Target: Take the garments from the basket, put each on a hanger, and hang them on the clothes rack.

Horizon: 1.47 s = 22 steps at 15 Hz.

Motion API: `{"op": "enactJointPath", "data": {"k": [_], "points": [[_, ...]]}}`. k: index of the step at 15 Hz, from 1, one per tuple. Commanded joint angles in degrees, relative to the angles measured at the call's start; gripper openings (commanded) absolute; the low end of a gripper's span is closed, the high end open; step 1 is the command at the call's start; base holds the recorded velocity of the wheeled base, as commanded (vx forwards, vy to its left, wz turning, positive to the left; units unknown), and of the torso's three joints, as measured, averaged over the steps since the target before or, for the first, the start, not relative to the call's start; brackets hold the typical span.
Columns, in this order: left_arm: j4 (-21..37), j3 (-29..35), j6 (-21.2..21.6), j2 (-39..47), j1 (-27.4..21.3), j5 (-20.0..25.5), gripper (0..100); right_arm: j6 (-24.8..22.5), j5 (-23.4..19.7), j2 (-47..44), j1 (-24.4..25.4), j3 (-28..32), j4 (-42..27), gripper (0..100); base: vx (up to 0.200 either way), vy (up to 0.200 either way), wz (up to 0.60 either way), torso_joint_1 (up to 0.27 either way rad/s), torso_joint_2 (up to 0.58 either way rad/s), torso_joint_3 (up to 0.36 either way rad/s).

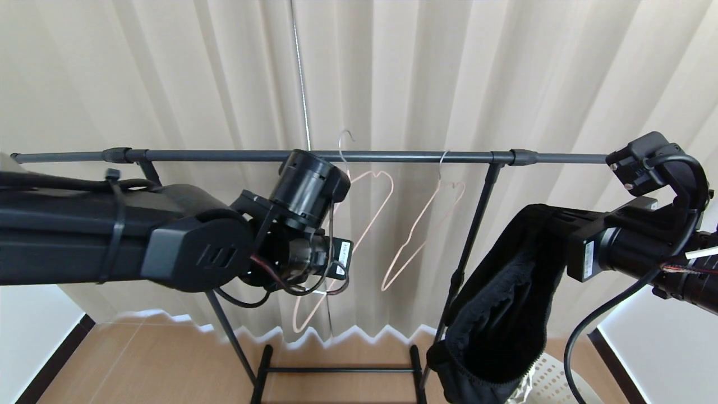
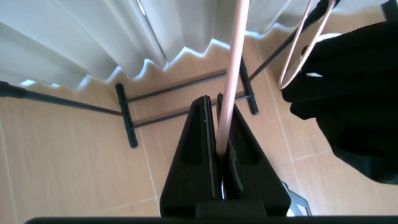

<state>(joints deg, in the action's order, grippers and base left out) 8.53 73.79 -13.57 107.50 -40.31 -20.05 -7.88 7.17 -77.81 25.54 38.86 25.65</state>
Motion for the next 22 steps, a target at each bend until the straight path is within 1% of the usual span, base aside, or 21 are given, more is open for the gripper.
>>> {"op": "enactJointPath", "data": {"k": [1, 2, 3, 4, 5, 6, 7, 8, 9, 10, 11, 12, 13, 15, 19, 20, 22], "points": [[-4.6, -10.2, 1.4, -9.0, -0.7, 0.2, 0, 0.0, 0.0, 0.6, 0.6, -0.1, -0.1, 0, 0.0, 0.0, 0.0, 0.0, 0.0, 0.0], [-10.1, -20.1, 4.4, -14.4, -1.6, 0.3, 0, 0.0, 2.4, 0.6, 1.8, -0.4, 0.0, 0, 0.0, 0.0, 0.0, 0.0, 0.0, 0.0], [-12.8, -25.4, 5.9, -16.8, -2.4, 0.4, 0, 0.0, 3.6, 0.6, 2.7, -0.6, 0.0, 0, 0.0, 0.0, 0.0, 0.0, 0.0, 0.0], [-13.4, -26.2, 6.2, -17.1, -2.5, 0.4, 0, 0.0, 3.8, 0.6, 2.8, -0.6, 0.0, 0, 0.0, 0.0, 0.0, 0.0, 0.0, 0.0], [-19.2, -34.9, 8.1, -20.8, -4.1, 0.4, 0, 0.0, 4.6, 0.3, 4.3, -0.8, 0.0, 0, 0.0, 0.0, 0.0, 0.0, 0.0, 0.0], [-23.9, -40.5, 10.1, -23.6, -4.9, 0.7, 0, 0.0, 6.4, -0.1, 5.5, -0.6, 0.0, 0, 0.0, 0.0, 0.0, 0.0, 0.0, 0.0], [-27.3, -44.5, 12.0, -25.6, -5.0, 2.0, 0, 0.0, 8.5, -0.8, 5.9, -0.5, 0.0, 0, 0.0, 0.0, 0.0, 0.0, 0.0, 0.0], [-30.6, -48.7, 14.0, -27.5, -5.0, 4.8, 0, 0.0, 11.3, -1.9, 6.9, -0.3, 0.1, 0, 0.0, 0.0, 0.0, 0.0, 0.0, 0.0], [-33.9, -51.6, 15.7, -29.3, -5.0, 7.4, 0, -0.1, 13.9, -2.3, 7.7, -0.1, 0.0, 0, 0.0, 0.0, 0.0, 0.0, 0.0, 0.0], [-36.9, -53.8, 17.1, -30.1, -4.9, 9.9, 0, -0.2, 16.4, -3.1, 7.8, 0.5, 0.0, 0, 0.0, 0.0, 0.0, 0.0, 0.0, 0.0], [-40.1, -55.5, 18.3, -30.2, -4.7, 12.1, 0, -0.7, 19.7, -4.0, 7.8, 1.3, 0.0, 0, 0.0, 0.0, 0.0, 0.0, 0.0, 0.0], [-43.0, -57.0, 19.5, -30.1, -4.8, 12.9, 0, -1.4, 23.6, -4.7, 7.8, 1.6, 0.1, 0, 0.0, 0.0, 0.0, 0.0, 0.0, 0.0], [-44.8, -58.2, 20.2, -30.0, -5.0, 13.2, 0, -2.1, 26.2, -5.2, 7.8, 1.7, 0.5, 0, 0.0, 0.0, 0.0, 0.0, 0.0, 0.0], [-46.9, -61.0, 21.7, -29.8, -5.3, 14.2, 0, -2.6, 30.2, -5.6, 7.8, 2.4, 0.3, 0, 0.0, 0.0, 0.0, 0.0, 0.0, 0.0], [-51.5, -64.6, 23.0, -30.2, -5.8, 17.3, 0, -3.2, 34.3, -7.4, 7.8, 4.0, 0.5, 0, 0.0, 0.0, 0.0, 0.0, 0.0, 0.0], [-52.0, -65.5, 23.9, -29.9, -5.7, 19.8, 0, -3.2, 36.1, -8.9, 7.9, 4.1, 0.7, 0, 0.0, 0.0, 0.0, 0.0, 0.0, 0.0], [-52.0, -65.4, 25.3, -29.6, -6.0, 20.6, 0, -3.1, 36.4, -10.5, 9.2, 4.3, 1.0, 0, 0.0, 0.0, 0.0, 0.0, 0.0, 0.0]]}}
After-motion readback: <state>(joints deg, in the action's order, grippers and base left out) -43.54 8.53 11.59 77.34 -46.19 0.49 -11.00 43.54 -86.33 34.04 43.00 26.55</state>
